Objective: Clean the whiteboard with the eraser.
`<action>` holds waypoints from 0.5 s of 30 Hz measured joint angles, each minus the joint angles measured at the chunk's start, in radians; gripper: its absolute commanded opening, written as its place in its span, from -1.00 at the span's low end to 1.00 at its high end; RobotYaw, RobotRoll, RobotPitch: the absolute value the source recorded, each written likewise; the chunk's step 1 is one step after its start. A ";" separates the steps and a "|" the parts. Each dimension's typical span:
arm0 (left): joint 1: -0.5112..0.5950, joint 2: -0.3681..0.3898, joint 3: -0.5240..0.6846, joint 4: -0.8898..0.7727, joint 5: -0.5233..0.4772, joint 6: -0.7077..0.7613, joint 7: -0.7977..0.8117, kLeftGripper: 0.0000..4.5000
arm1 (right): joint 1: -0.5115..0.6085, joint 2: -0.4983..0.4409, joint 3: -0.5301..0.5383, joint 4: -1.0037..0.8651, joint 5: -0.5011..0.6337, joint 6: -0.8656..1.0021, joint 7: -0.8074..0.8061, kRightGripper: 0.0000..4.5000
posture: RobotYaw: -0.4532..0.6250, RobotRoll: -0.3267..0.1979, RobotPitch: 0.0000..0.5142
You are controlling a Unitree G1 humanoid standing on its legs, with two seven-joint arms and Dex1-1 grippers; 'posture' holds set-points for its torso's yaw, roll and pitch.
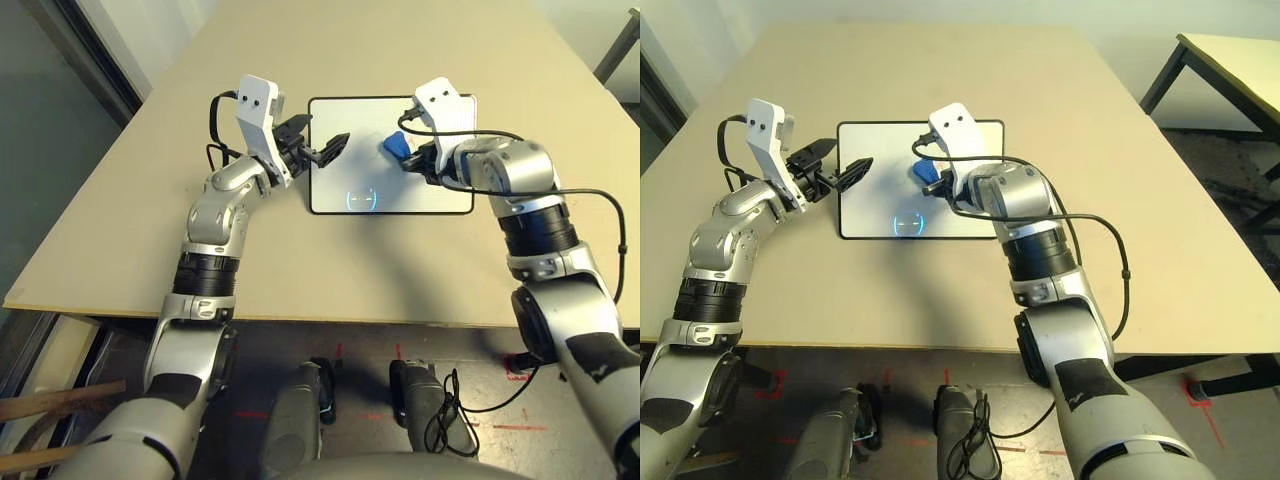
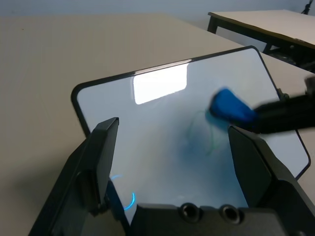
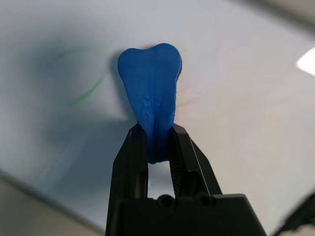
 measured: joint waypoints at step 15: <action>0.002 0.001 0.000 -0.003 0.000 0.001 0.007 1.00 | 0.197 0.038 0.077 -0.303 0.007 0.155 0.029 -0.76 | -0.06 0.25 -0.35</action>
